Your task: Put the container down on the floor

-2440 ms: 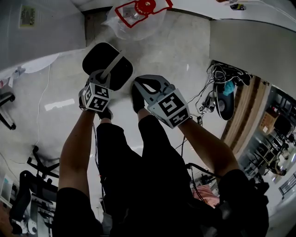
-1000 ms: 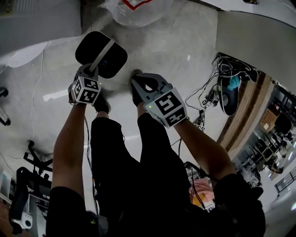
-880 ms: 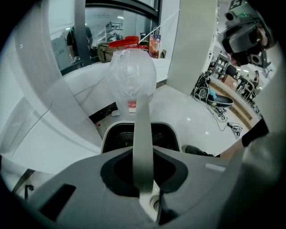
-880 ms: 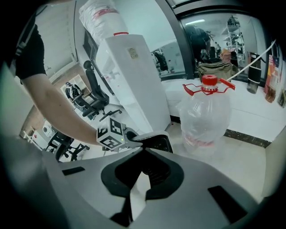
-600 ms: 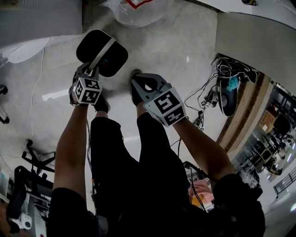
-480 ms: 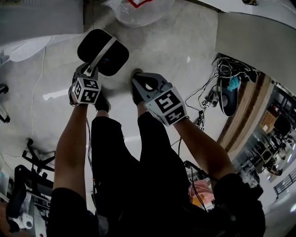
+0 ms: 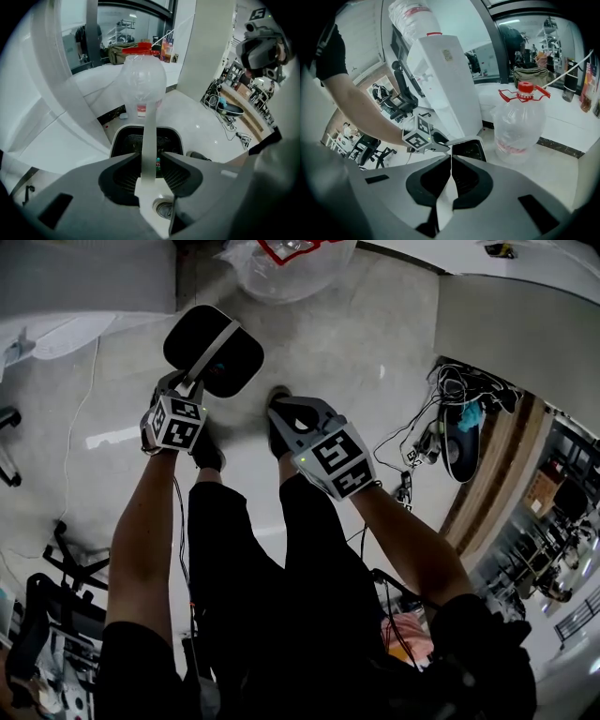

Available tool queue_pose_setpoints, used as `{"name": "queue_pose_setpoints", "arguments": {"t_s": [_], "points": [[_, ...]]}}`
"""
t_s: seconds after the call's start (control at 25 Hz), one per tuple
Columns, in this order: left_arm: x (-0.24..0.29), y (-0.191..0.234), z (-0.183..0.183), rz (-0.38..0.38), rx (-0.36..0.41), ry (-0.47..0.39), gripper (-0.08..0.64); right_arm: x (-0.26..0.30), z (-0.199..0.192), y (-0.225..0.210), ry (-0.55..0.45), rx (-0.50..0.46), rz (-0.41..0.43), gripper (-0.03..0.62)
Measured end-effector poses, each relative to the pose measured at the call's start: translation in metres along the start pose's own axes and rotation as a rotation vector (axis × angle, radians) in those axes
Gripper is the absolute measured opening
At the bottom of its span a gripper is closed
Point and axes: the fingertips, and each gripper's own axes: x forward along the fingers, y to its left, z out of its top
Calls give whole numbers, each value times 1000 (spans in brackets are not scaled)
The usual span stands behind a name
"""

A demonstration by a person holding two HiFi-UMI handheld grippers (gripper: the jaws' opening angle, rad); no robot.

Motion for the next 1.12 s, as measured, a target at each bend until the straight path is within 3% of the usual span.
{"name": "queue_pose_setpoints", "arguments": {"t_s": [0.36, 0.56, 1.0, 1.12], "points": [[-12, -2, 0, 19, 9, 7, 146, -8, -6, 7, 3, -1, 2, 9], [-40, 2, 9, 32, -15, -28, 160, -22, 11, 9, -31, 26, -14, 9], [-194, -18, 87, 11, -145, -312, 158, -83, 88, 40, -119, -40, -19, 9], [-241, -29, 112, 16, -134, -386, 144, -106, 115, 50, -155, -41, -20, 9]]}}
